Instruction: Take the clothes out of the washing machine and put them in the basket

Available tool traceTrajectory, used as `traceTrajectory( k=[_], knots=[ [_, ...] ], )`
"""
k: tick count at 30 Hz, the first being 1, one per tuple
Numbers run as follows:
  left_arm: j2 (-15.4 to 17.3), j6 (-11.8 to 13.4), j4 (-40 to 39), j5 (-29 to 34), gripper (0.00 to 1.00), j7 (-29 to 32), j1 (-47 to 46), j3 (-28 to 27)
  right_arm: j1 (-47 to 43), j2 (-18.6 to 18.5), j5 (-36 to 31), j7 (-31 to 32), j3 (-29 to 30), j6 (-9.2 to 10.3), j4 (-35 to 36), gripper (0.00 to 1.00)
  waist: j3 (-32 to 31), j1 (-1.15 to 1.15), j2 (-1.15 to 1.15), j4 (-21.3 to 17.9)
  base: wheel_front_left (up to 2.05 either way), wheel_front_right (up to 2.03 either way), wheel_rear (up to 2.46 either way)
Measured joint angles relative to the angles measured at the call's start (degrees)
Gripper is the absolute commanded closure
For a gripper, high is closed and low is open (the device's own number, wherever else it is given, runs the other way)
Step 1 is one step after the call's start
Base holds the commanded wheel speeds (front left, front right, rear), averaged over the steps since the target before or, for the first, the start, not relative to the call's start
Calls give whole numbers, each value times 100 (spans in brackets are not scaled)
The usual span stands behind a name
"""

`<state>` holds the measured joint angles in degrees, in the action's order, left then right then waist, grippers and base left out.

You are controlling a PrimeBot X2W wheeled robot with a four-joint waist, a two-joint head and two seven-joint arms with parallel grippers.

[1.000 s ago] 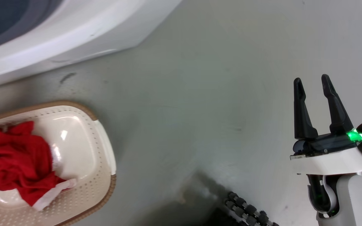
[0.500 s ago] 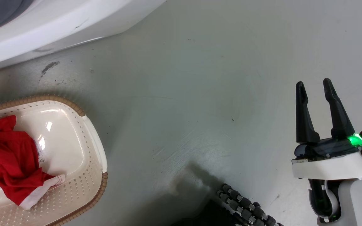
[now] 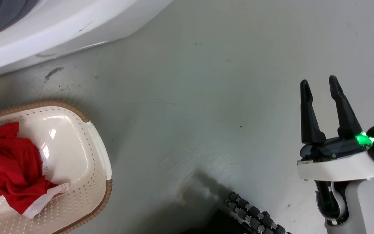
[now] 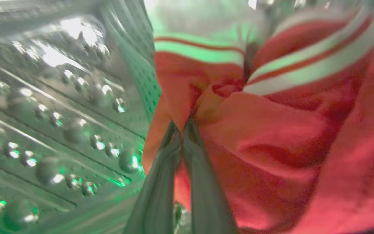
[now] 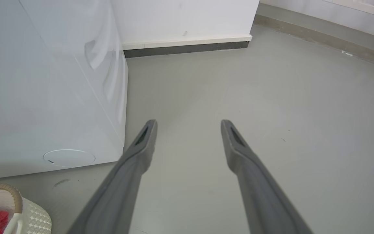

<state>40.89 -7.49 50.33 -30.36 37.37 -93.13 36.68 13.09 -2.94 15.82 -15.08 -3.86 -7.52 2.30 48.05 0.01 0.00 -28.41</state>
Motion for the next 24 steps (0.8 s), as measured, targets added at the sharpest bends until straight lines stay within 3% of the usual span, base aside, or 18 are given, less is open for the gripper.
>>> traceTrajectory(
  k=[5,15,24],
  knots=[
    [-32,0,-4,-11,100,-850,51,29,127,1,-102,-1,52,0,-33,0,-181,0,0,25,0,0,0],
    [-535,62,276,-125,100,-3121,1088,-38,181,7,-615,0,416,0,-162,0,-853,0,0,565,0,0,0],
    [-1058,189,481,-320,100,-4752,2218,-102,52,8,-1076,-1,647,0,-253,0,-1690,-1,0,1121,0,0,0]
  ],
)
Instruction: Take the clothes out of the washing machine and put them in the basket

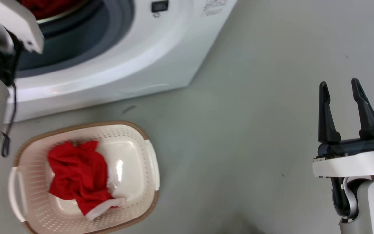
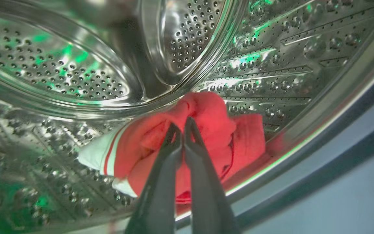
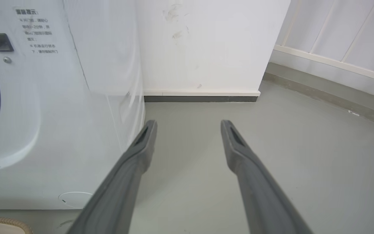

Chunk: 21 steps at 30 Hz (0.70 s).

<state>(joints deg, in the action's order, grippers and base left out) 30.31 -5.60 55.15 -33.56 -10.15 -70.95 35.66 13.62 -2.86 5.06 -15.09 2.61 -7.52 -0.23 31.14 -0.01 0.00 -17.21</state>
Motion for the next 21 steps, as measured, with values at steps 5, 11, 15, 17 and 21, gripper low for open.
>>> traceTrajectory(
  k=[5,11,15,17,21],
  knots=[
    [-263,175,-235,-35,100,-456,681,-100,-189,0,-170,1,37,0,-71,0,-534,0,0,344,0,0,0],
    [-353,543,-1612,261,100,-477,1464,-655,-338,-1,-287,1,60,0,-142,0,-1002,-1,0,671,0,0,0],
    [-448,695,-2593,563,100,-476,2295,-1096,-401,0,-359,0,80,0,-159,0,-1275,-1,0,878,0,0,0],
    [-598,722,-3042,641,100,-476,2638,-1307,-460,-1,-377,0,142,0,-170,0,-1396,-1,0,987,0,0,0],
    [-808,708,-3801,902,100,-482,3333,-1572,-521,-1,-456,1,180,0,-196,0,-1637,-1,0,1194,0,0,0]
  ],
)
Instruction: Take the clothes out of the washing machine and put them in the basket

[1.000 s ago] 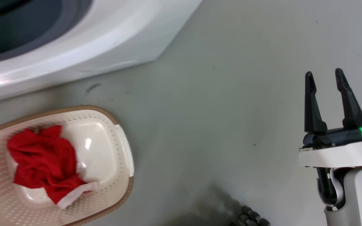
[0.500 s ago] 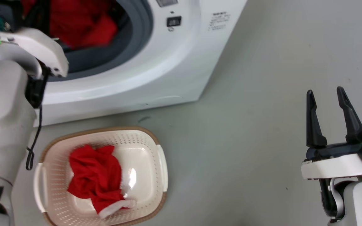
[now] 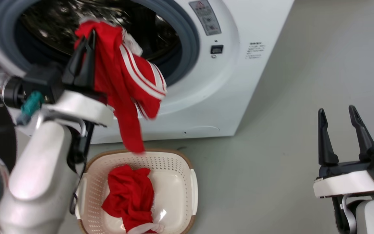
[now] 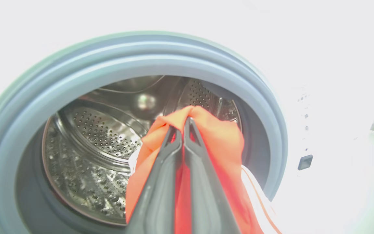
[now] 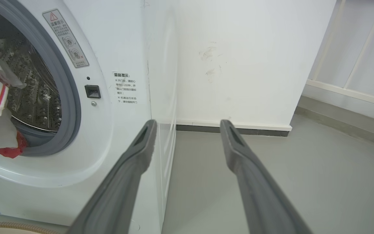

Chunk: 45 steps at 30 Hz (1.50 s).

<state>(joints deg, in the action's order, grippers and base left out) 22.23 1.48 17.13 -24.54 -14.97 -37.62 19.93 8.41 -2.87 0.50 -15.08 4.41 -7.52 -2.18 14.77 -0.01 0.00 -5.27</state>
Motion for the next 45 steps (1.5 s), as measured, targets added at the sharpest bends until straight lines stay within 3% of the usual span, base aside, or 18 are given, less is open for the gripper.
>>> traceTrajectory(
  k=[8,15,31,45],
  knots=[
    [-387,-248,-1303,330,100,-10,1029,-203,-161,-1,-70,0,35,0,-38,0,-345,0,0,374,0,0,0],
    [-609,-505,-1422,423,100,-10,1606,111,-166,-1,-119,-1,54,0,-19,0,-353,0,0,564,0,0,0],
    [-982,-811,494,690,100,-10,1722,712,286,-1,-210,-1,12,0,153,0,682,2,0,320,0,0,0],
    [-1016,-888,2876,1033,100,-11,464,1107,780,-4,-121,0,-46,0,432,0,2197,2,0,-116,0,0,0]
  ],
)
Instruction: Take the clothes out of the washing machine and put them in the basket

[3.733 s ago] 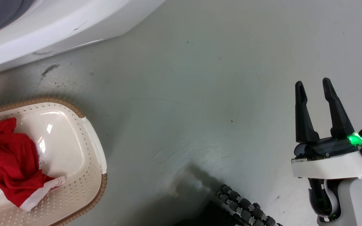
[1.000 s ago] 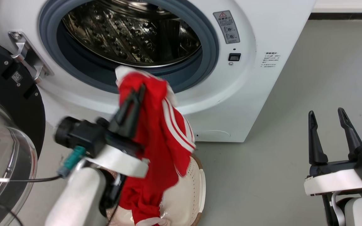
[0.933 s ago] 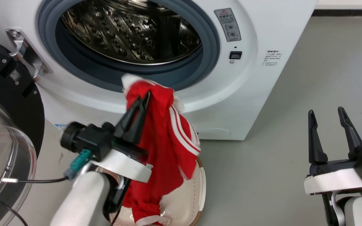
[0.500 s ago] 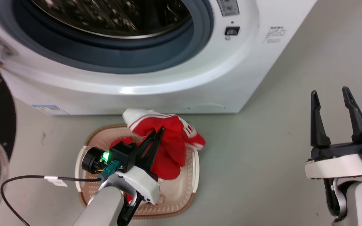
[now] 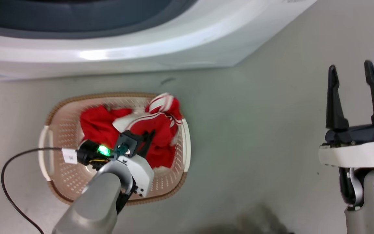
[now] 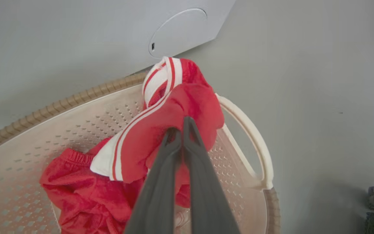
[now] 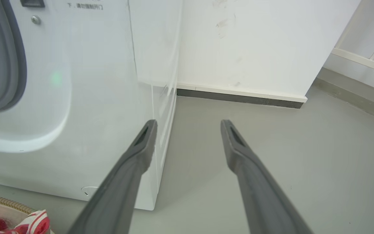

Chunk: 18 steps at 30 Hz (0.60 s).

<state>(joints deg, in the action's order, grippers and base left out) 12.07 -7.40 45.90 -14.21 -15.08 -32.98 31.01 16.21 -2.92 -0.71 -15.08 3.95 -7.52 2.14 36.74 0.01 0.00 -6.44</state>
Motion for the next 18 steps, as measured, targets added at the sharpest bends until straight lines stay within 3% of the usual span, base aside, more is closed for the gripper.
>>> traceTrajectory(
  k=[9,18],
  knots=[
    [64,-1,1307,-115,100,0,-868,332,239,-1,149,-1,-26,0,203,0,896,0,0,-271,0,0,0],
    [120,-1,1876,-213,100,0,-1280,221,297,1,270,0,-42,0,268,0,1398,0,0,-528,0,0,0]
  ],
)
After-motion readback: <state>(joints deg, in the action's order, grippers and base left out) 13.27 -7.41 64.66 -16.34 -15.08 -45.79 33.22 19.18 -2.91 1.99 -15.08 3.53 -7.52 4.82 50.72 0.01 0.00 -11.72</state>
